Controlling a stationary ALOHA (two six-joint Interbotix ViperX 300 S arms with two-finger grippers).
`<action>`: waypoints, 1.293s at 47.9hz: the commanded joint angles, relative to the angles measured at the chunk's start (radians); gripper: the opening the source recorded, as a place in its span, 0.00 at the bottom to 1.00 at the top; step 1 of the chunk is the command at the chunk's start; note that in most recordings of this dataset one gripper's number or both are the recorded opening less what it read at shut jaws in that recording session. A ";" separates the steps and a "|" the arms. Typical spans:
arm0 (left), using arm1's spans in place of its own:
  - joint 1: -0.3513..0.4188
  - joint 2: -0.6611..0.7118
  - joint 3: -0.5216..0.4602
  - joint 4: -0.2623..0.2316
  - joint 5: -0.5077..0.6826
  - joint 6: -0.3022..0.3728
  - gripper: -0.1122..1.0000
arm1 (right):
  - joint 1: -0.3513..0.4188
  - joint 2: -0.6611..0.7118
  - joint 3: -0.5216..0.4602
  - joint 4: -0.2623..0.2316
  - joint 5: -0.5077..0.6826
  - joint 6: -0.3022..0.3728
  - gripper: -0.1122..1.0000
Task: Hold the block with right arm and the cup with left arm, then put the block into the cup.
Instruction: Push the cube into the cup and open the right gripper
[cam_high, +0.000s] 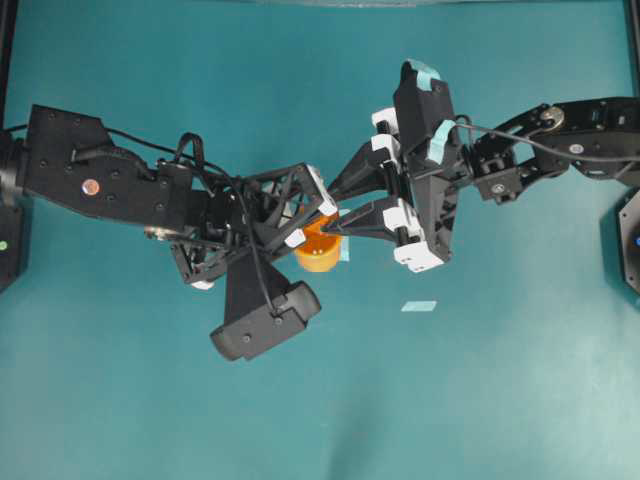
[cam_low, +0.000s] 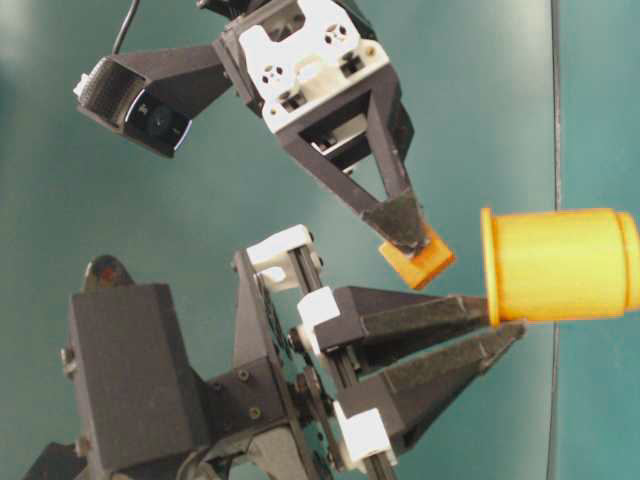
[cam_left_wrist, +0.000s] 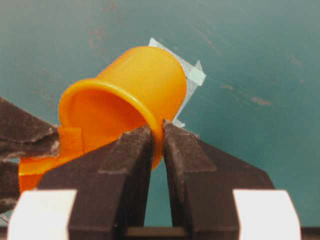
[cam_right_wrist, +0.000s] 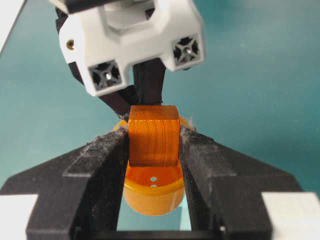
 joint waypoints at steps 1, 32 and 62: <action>0.000 -0.012 -0.028 0.002 -0.006 0.006 0.17 | 0.002 -0.012 -0.028 0.000 -0.003 -0.003 0.46; -0.002 -0.012 -0.028 0.003 -0.006 0.005 0.17 | 0.021 -0.012 -0.026 -0.034 -0.003 -0.005 0.63; -0.002 -0.014 -0.026 0.002 -0.006 0.002 0.17 | 0.021 -0.012 -0.026 -0.034 0.014 -0.005 0.63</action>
